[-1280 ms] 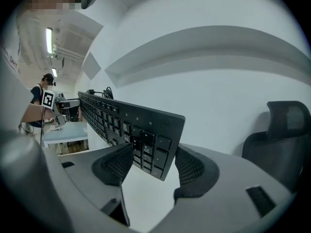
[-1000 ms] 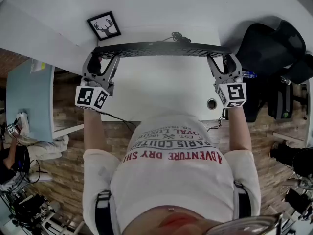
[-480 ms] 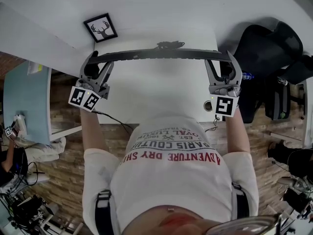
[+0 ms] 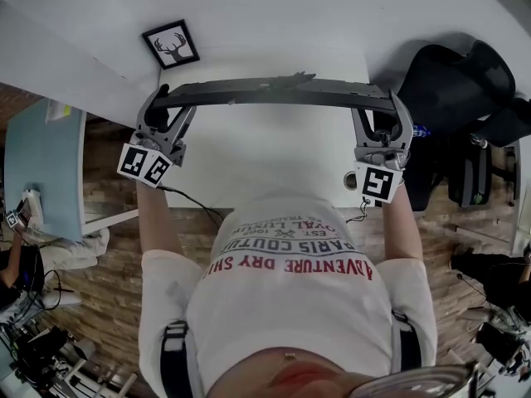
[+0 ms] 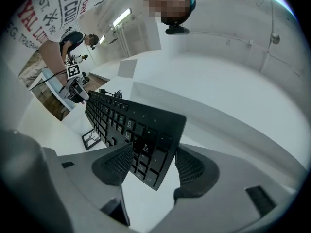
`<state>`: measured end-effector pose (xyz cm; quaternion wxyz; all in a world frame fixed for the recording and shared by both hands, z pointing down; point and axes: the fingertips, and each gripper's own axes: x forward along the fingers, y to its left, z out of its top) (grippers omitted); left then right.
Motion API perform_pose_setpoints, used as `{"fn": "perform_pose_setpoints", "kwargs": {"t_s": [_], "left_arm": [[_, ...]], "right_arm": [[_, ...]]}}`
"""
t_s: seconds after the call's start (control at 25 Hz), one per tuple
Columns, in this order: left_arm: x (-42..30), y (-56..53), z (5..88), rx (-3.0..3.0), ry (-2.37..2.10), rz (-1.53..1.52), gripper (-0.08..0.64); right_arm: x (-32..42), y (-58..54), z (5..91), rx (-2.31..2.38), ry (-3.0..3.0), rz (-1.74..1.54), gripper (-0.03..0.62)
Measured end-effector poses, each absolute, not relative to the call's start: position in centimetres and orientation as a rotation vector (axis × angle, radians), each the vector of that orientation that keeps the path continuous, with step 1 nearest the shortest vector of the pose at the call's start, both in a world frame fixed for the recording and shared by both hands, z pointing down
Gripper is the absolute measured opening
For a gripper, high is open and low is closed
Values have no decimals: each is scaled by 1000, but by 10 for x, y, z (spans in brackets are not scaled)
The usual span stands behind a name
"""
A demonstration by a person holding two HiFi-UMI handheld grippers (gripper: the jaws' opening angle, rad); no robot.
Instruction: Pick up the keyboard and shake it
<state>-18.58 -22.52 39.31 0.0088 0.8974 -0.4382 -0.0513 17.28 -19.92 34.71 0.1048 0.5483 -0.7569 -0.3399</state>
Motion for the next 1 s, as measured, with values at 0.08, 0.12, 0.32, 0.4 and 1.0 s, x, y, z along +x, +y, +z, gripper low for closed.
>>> {"fn": "perform_pose_setpoints", "kwargs": {"t_s": [0.08, 0.12, 0.32, 0.4, 1.0], "left_arm": [[-187, -224, 391, 2802, -1389, -160, 325], [-188, -222, 390, 2798, -1401, -163, 325], [-194, -217, 384, 2759, -1477, -151, 325], [-193, -215, 386, 2747, -1500, -127, 325], [-186, -187, 414, 2682, -1572, 50, 325]], "right_arm": [[172, -200, 349, 1622, -2269, -962, 278], [171, -200, 348, 1631, -2308, -927, 278], [160, -201, 347, 1556, -2514, -716, 278], [161, -203, 361, 1510, -2524, -607, 278], [174, -202, 429, 1470, -2526, -93, 278]]}}
